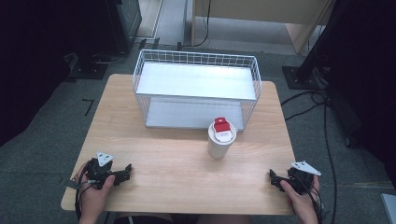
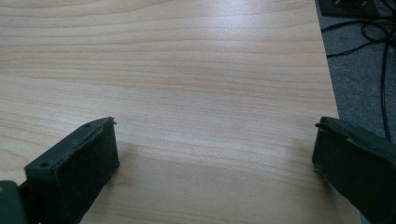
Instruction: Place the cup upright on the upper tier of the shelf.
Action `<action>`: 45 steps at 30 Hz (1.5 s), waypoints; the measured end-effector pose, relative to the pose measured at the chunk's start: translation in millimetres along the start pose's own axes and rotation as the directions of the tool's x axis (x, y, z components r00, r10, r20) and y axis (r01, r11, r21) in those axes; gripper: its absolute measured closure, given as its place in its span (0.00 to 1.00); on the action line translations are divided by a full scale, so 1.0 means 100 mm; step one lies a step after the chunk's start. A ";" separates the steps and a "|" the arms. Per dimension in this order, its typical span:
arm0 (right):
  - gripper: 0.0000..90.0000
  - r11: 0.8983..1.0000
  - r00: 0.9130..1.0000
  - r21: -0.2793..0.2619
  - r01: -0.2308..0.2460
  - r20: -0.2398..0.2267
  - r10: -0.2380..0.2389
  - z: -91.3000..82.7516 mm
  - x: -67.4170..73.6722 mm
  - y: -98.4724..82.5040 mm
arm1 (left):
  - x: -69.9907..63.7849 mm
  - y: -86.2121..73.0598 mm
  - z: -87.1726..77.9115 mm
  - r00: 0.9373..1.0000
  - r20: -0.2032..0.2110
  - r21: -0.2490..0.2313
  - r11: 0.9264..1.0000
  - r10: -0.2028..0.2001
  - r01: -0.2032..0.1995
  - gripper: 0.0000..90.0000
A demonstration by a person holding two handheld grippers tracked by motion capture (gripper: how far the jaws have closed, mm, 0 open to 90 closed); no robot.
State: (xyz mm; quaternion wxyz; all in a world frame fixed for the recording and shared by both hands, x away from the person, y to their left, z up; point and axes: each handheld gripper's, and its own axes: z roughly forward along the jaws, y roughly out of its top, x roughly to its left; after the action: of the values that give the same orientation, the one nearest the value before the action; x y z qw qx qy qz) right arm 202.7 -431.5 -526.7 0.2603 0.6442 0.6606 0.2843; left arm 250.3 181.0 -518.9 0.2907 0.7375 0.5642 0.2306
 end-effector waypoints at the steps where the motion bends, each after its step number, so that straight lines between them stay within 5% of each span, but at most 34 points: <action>1: 0.00 1.000 1.000 0.000 0.000 0.000 0.000 0.00 0.00 0.00 | 0.00 0.00 0.00 1.000 0.000 0.000 1.000 0.000 0.000 0.03; 9: 0.00 1.000 1.000 0.002 0.003 -0.002 -0.003 0.00 0.07 0.00 | 0.00 0.00 0.00 1.000 0.000 0.000 1.000 0.000 0.000 0.03; 45: 0.00 0.991 0.984 -0.106 0.076 -0.153 -0.091 0.01 0.93 0.23 | 0.00 0.00 0.00 1.000 0.000 0.000 1.000 0.000 0.000 0.03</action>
State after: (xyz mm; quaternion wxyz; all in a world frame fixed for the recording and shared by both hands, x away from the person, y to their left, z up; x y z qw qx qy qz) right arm 216.3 -338.3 -509.5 0.2510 0.5776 0.6905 0.3558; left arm 250.3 181.0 -518.8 0.2907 0.7375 0.5643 0.2303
